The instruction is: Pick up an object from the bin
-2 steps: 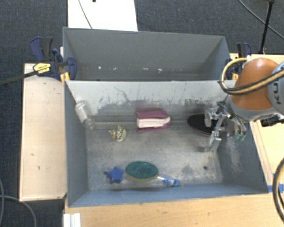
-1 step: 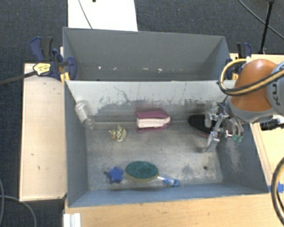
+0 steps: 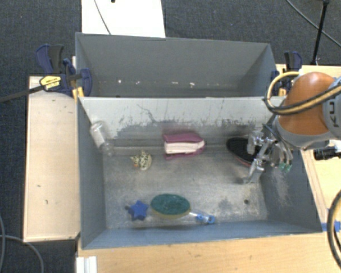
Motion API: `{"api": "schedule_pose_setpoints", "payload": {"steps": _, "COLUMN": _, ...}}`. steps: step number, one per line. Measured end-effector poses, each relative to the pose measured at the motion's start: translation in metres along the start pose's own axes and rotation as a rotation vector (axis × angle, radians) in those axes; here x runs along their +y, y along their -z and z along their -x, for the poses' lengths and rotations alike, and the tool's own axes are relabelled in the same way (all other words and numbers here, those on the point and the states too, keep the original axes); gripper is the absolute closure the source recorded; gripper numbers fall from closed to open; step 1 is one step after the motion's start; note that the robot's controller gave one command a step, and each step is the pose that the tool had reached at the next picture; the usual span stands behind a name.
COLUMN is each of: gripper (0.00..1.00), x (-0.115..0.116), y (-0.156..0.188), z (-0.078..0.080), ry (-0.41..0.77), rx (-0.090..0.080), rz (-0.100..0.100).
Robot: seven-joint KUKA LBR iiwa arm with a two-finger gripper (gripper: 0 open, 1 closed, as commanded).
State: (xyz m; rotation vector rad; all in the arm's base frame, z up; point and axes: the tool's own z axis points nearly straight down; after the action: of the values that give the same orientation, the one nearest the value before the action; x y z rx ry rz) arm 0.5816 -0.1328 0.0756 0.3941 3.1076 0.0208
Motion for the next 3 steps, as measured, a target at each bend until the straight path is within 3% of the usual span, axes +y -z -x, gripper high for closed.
{"api": "schedule_pose_setpoints", "payload": {"steps": 1, "gripper": 0.00, "x": -0.0055, "y": -0.0001, "z": -0.0018, "ry": 0.060, "rx": 0.001, "rz": -0.001}}
{"api": "schedule_pose_setpoints", "payload": {"steps": 2, "gripper": 0.00, "x": -0.0005, "y": -0.0018, "z": 0.0053, "ry": -0.120, "rx": -0.002, "rz": -0.008}}
{"api": "schedule_pose_setpoints", "payload": {"steps": 3, "gripper": 1.00, "x": -0.0015, "y": -0.0017, "z": 0.0050, "ry": -0.117, "rx": -0.001, "rz": -0.010}}
